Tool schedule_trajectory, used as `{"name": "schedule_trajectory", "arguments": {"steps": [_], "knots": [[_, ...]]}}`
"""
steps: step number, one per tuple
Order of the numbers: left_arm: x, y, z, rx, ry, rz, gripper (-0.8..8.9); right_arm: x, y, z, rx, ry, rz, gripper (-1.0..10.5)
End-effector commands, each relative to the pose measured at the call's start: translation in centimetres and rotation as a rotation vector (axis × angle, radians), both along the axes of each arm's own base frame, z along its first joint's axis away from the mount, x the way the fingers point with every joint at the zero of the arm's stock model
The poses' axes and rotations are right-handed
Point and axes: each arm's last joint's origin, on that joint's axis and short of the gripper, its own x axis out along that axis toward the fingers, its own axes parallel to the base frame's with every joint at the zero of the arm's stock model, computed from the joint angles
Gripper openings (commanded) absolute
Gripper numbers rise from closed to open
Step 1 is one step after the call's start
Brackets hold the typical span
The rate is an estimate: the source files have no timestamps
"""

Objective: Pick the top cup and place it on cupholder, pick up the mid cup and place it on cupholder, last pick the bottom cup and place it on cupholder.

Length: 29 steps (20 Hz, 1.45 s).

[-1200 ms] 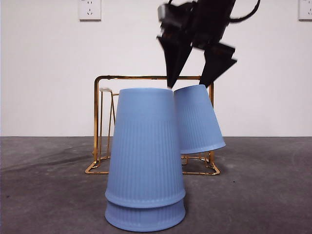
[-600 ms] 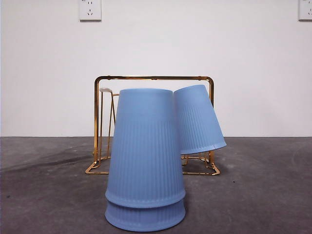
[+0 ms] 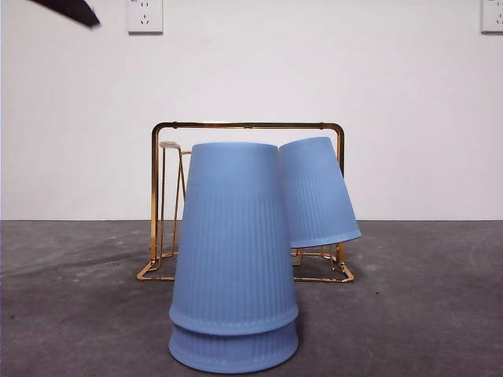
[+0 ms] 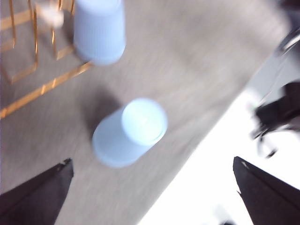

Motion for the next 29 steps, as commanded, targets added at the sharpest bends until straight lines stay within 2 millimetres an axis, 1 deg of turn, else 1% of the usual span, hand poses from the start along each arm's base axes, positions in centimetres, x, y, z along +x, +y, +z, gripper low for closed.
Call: {"name": "schedule_trajectory", "arguments": {"steps": [1, 4, 7, 9, 13, 17, 18, 20, 23, 26, 27, 29], "knots": [[1.1, -2.6, -0.1, 0.099, 0.026, -0.004, 5.48, -0.4, -0.1, -0.2, 0.048, 0.003, -0.018, 4.3], [2.4, -6.2, -1.3, 0.25, 0.047, -0.025, 5.48, -0.7, -0.4, -0.2, 0.06, -0.011, -0.019, 4.3], [3.7, -9.5, -3.0, 0.335, 0.069, -0.055, 5.48, -0.7, -0.3, -0.2, 0.062, -0.016, -0.019, 4.3], [4.2, -11.1, -4.3, 0.372, 0.096, -0.08, 5.48, -0.7, -0.3, -0.1, 0.063, -0.017, -0.019, 4.3], [4.7, -13.3, -6.8, 0.426, 0.132, -0.114, 5.48, -0.7, -0.3, -0.1, 0.063, -0.017, -0.019, 4.3], [5.0, -14.4, -8.5, 0.504, 0.115, -0.108, 5.47, -0.7, -0.3, -0.1, 0.064, -0.02, -0.019, 4.3], [5.0, -14.5, -8.8, 0.51, 0.12, -0.111, 5.31, -0.7, -0.3, -0.1, 0.066, -0.022, -0.019, 4.3], [5.0, -14.7, -9.2, 0.521, 0.125, -0.119, 4.6, -0.6, -0.3, 0.0, 0.07, -0.029, -0.019, 4.3], [5.0, -14.7, -9.2, 0.521, 0.12, -0.125, 3.57, -0.6, -0.3, 0.1, 0.075, -0.039, -0.021, 4.3], [5.0, -14.7, -9.2, 0.523, 0.12, -0.126, 2.87, -0.6, -0.3, 0.1, 0.073, -0.041, -0.026, 4.3], [5.0, -14.7, -9.2, 0.525, 0.115, -0.136, 2.45, -0.6, -0.3, 0.1, 0.073, -0.042, -0.026, 4.3], [5.0, -14.7, -9.2, 0.525, 0.114, -0.138, 2.12, -0.6, -0.3, 0.1, 0.072, -0.042, -0.027, 4.3]]}}
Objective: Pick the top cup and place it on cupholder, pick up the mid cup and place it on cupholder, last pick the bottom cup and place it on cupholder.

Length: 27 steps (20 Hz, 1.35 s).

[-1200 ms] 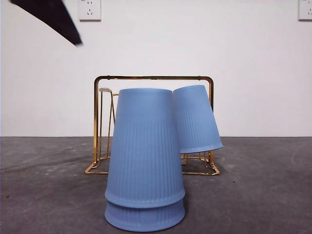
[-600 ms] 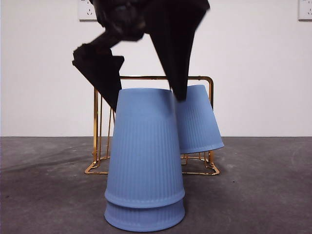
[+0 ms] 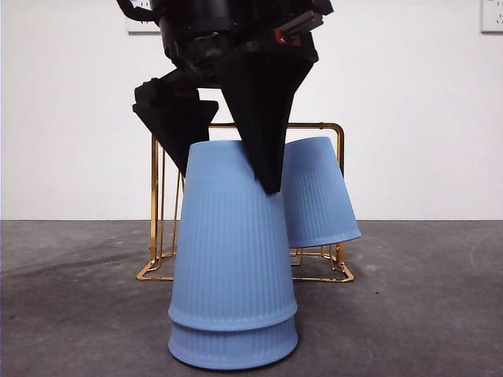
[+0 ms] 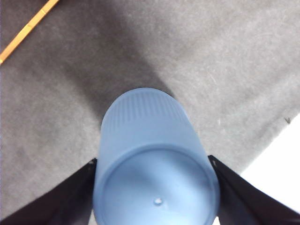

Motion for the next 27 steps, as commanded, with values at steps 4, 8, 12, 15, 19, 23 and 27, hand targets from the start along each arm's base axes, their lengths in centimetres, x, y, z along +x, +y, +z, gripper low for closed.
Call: {"name": "schedule_trajectory", "arguments": {"steps": [4, 8, 12, 15, 19, 23, 27], "knots": [[0.0, -0.5, 0.4, -0.007, -0.009, -0.026, 2.13, 0.0, 0.1, 0.3, 0.017, -0.009, -0.003, 4.3], [0.0, -0.6, 2.0, -0.013, -0.015, -0.025, 2.13, 0.0, 0.1, 0.3, 0.022, -0.009, -0.005, 4.3], [-0.1, -0.5, 3.8, -0.016, -0.017, -0.025, 2.08, 0.0, 0.1, 0.3, 0.029, -0.003, -0.011, 4.3], [-0.1, -0.5, 4.2, -0.015, -0.031, -0.027, 0.44, 0.0, 0.1, 0.3, 0.031, -0.001, -0.012, 4.3], [-0.1, -0.4, 4.2, -0.009, -0.037, -0.032, 0.06, 0.0, 0.1, 0.3, 0.033, 0.001, -0.014, 4.3], [-0.2, -0.2, 4.5, 0.011, -0.026, -0.047, 0.66, 0.0, 0.1, 0.3, 0.033, 0.001, -0.016, 4.3], [-0.3, -0.1, 4.9, 0.005, -0.031, -0.047, 1.66, 0.0, 0.1, 0.3, 0.033, 0.001, -0.019, 4.3]]}}
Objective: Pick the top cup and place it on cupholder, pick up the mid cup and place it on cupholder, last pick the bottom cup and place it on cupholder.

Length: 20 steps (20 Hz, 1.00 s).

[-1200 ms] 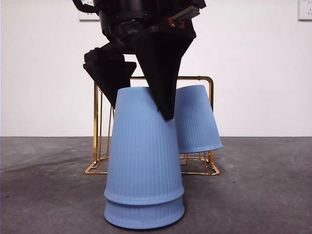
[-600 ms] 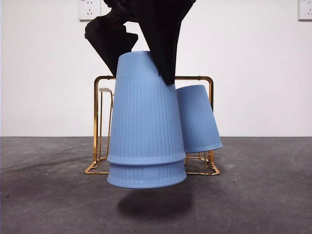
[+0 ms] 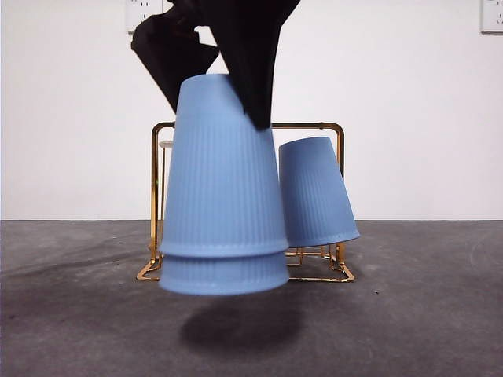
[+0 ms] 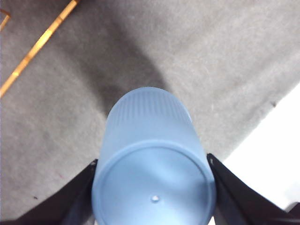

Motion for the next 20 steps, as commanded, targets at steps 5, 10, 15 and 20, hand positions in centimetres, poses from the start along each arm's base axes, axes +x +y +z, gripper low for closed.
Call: {"name": "schedule_trajectory", "arguments": {"steps": [5, 10, 15, 20], "knots": [[0.0, -0.5, 1.2, -0.032, -0.03, -0.016, 2.63, 0.0, 0.1, 0.3, 0.021, -0.004, -0.007, 4.3], [0.1, -0.6, 1.7, -0.035, -0.061, -0.01, 3.45, 0.0, 0.1, 0.3, 0.026, 0.0, -0.014, 4.3], [-0.2, -0.2, 2.2, -0.041, -0.067, -0.009, 3.44, 0.0, 0.1, 0.3, 0.027, 0.001, -0.016, 4.3], [-2.2, 2.7, 6.2, -0.135, -0.133, 0.003, 3.44, 0.1, 0.1, 0.5, 0.039, -0.016, -0.016, 4.3]]}}
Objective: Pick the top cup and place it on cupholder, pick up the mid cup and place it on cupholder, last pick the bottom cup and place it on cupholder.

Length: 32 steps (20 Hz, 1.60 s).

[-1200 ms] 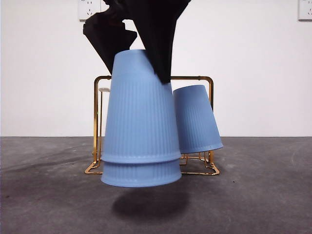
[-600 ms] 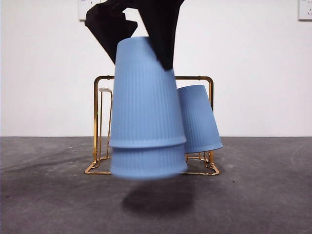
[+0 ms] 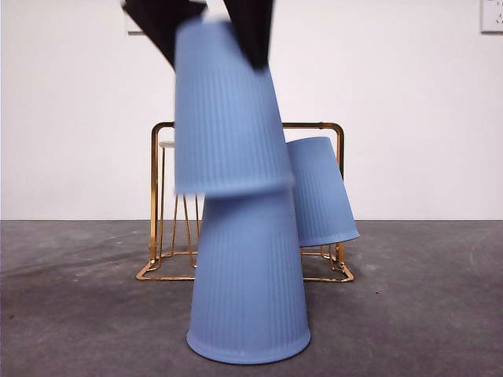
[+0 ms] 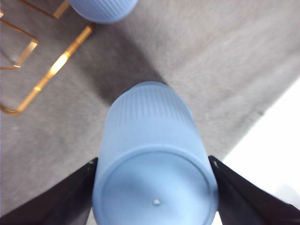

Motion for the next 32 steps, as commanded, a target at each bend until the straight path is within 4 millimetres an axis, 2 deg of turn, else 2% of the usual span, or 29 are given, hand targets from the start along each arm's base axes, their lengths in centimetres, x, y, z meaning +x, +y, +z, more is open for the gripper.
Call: {"name": "schedule_trajectory", "arguments": {"steps": [1, 4, 6, 9, 11, 13, 16, 23, 27, 30, 32], "knots": [[-1.5, 1.8, 3.2, -0.086, -0.071, 0.001, 3.44, 0.1, 0.1, 0.4, 0.024, -0.023, -0.002, 4.3], [-2.9, 5.2, 6.1, -0.123, -0.206, 0.084, 3.44, 0.2, 0.2, 0.6, 0.037, -0.042, -0.003, 4.3], [-3.2, 7.3, 7.4, -0.128, -0.293, 0.16, 3.44, 0.2, 0.2, 0.6, 0.038, -0.041, -0.003, 4.3], [-2.0, 9.7, 8.0, -0.129, -0.333, 0.271, 3.44, 0.2, 0.2, 0.6, 0.04, -0.039, -0.004, 4.3], [-0.4, 10.6, 8.0, -0.113, -0.371, 0.299, 3.43, 0.2, 0.2, 0.6, 0.04, -0.039, -0.005, 4.3], [1.2, 10.6, 7.6, -0.113, -0.377, 0.301, 3.43, 0.2, 0.2, 0.6, 0.041, -0.038, -0.006, 4.3], [3.9, 9.9, 5.9, -0.119, -0.29, 0.294, 3.43, 0.2, 0.2, 0.6, 0.042, -0.037, -0.006, 4.3], [9.2, 6.5, 0.8, -0.048, -0.205, 0.274, 3.43, 0.2, 0.2, 0.6, 0.042, -0.037, -0.006, 4.3], [11.0, 5.5, -1.9, 0.004, -0.147, 0.272, 3.44, 0.2, 0.2, 0.6, 0.042, -0.037, -0.007, 4.3], [11.7, 5.4, -2.8, 0.023, -0.126, 0.279, 3.54, 0.2, 0.2, 0.6, 0.042, -0.036, -0.006, 4.3], [11.7, 5.4, -2.8, 0.023, -0.126, 0.279, 4.63, 0.2, 0.2, 0.6, 0.043, -0.035, -0.006, 4.3]]}}
